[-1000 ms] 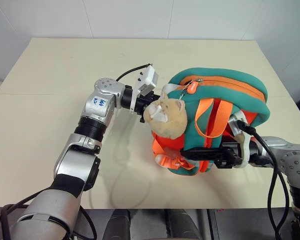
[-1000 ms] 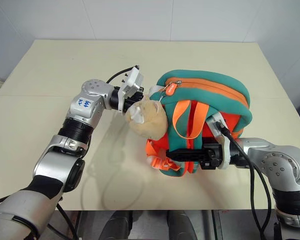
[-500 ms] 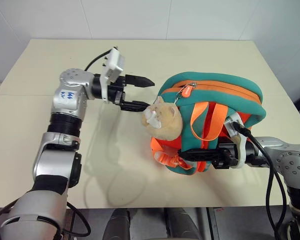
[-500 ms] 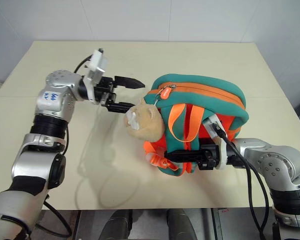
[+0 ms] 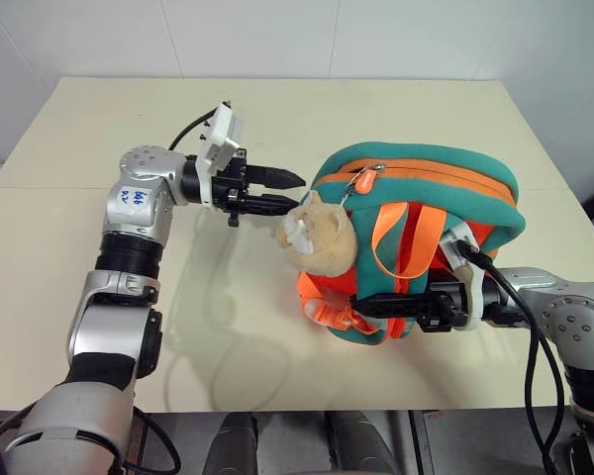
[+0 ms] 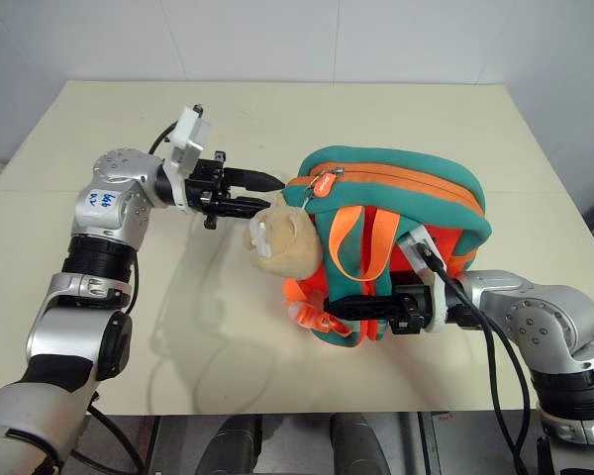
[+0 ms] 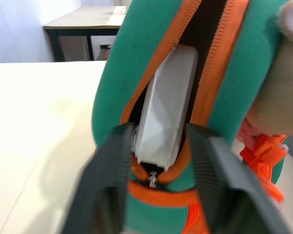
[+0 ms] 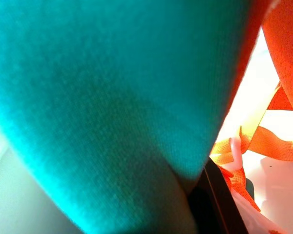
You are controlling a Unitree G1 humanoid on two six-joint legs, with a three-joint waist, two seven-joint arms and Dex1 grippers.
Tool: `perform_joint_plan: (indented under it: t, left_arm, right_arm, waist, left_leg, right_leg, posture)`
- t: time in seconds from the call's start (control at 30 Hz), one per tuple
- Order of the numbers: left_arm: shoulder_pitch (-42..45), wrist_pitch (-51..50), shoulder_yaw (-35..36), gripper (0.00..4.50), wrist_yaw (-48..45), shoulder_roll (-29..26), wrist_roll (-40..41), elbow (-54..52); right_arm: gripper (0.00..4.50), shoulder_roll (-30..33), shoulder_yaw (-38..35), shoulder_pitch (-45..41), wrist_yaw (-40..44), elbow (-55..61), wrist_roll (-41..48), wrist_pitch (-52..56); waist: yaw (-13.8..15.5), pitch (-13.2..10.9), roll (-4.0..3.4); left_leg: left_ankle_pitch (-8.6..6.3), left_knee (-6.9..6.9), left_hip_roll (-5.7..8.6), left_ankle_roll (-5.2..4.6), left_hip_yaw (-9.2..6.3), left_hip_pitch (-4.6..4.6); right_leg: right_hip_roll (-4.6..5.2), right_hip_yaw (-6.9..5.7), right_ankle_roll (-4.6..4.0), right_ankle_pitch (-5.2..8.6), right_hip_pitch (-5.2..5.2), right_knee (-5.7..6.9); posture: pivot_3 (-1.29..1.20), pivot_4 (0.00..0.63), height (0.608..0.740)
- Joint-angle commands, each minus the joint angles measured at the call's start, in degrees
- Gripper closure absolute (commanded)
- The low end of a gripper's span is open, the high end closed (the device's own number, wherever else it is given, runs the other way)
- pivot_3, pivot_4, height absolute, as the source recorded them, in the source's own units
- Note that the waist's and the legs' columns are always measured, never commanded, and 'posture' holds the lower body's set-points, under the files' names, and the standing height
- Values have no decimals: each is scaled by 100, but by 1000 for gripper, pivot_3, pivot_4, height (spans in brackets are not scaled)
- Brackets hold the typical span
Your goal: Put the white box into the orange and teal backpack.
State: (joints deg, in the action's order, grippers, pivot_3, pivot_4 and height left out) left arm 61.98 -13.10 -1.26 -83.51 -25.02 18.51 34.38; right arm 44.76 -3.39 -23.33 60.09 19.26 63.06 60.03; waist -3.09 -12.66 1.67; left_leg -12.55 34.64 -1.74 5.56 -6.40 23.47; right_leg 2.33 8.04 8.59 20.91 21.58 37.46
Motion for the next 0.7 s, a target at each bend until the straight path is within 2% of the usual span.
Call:
perform_joint_plan:
  t: [0.03,0.07,0.1,0.27,0.7]
  left_arm:
    - [50,90,-10,3867,18,18,1,-4]
    - [47,128,-20,4267,10,12,-24,15]
    - [47,156,-25,4468,9,9,-42,36]
    - [57,235,-83,4468,46,88,-112,110]
    - [63,262,-348,4468,344,695,-256,257]
  right_arm:
    - [4500,-29,-20,-5,20,89,37,-7]
    - [4500,-25,-40,21,6,110,48,-3]
    - [4500,-23,-57,46,-8,128,57,-1]
    - [4500,-39,-94,110,-73,177,89,-5]
    - [4500,-149,-92,144,-209,231,80,-65]
  waist:
    - [-4,0,0]
    - [-5,0,0]
    - [-3,0,0]
    - [2,0,0]
    - [12,0,0]
  left_leg:
    - [0,0,0,0,0,0]
    - [0,-1,0,0,0,-1]
    - [0,-1,0,0,0,-1]
    - [0,2,0,0,0,0]
    - [0,6,0,0,0,0]
  right_leg:
    - [0,0,0,0,0,0]
    - [-1,0,0,0,0,0]
    - [-1,0,0,0,0,0]
    - [0,0,0,0,0,1]
    - [-1,0,0,0,-1,3]
  posture:
    - [0,150,740]
    - [0,150,740]
    - [0,150,740]
    - [0,150,740]
    - [0,150,740]
